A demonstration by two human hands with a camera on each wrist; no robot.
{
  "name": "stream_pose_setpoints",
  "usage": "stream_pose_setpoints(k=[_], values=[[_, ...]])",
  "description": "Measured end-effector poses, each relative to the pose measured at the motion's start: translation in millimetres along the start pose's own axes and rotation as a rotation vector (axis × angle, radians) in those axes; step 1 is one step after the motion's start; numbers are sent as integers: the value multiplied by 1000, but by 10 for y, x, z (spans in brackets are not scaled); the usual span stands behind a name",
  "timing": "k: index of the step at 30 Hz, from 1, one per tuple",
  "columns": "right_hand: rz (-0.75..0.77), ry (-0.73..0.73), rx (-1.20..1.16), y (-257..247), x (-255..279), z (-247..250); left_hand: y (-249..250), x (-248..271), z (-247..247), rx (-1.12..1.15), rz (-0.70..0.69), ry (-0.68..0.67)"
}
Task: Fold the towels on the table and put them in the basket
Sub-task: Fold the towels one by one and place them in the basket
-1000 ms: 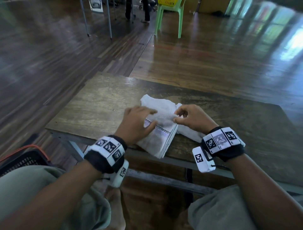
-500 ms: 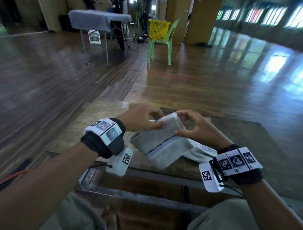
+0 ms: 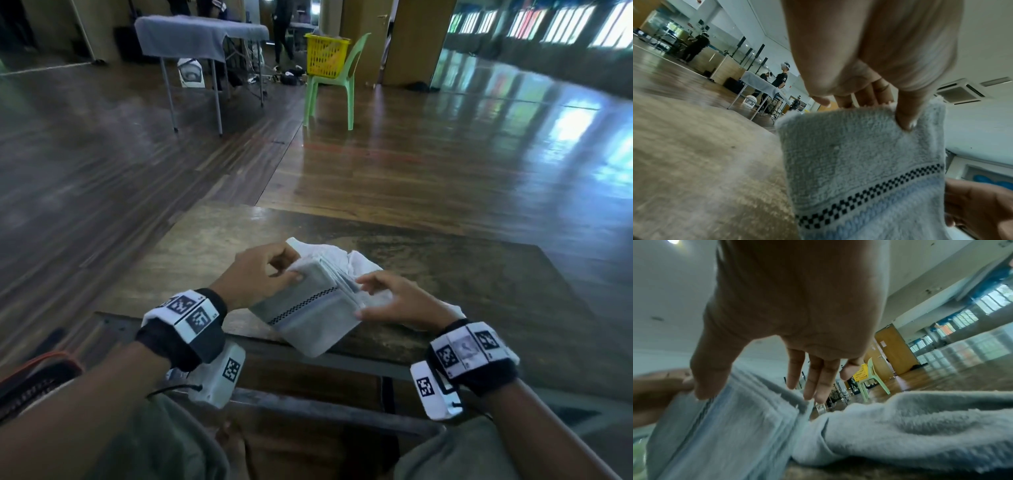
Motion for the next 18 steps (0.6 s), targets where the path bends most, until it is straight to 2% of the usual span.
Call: stream_pose_setpoints(k=[3,7,13,18], values=[[21,-31,88,58,-35,-173,-38,-4,-29,3,3,3],[16,81,64,128,-70,-193,-74,-42,-27,13,1,-30],[165,119,162,13,-68,-134,97,-44,18,-17,-103,-107],[166,156,165,31,-49,-120,77,-50,165,-64,-82,-33]])
Point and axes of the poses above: each hand's wrist, its own x-axis away from the middle knuckle, its own z-axis out of the back of the hand, y = z × x, the point moved 4 cm from there along -x, towards the middle knuckle, and after that the axes turned 9 degrees about -x, right-handed, at the moved point
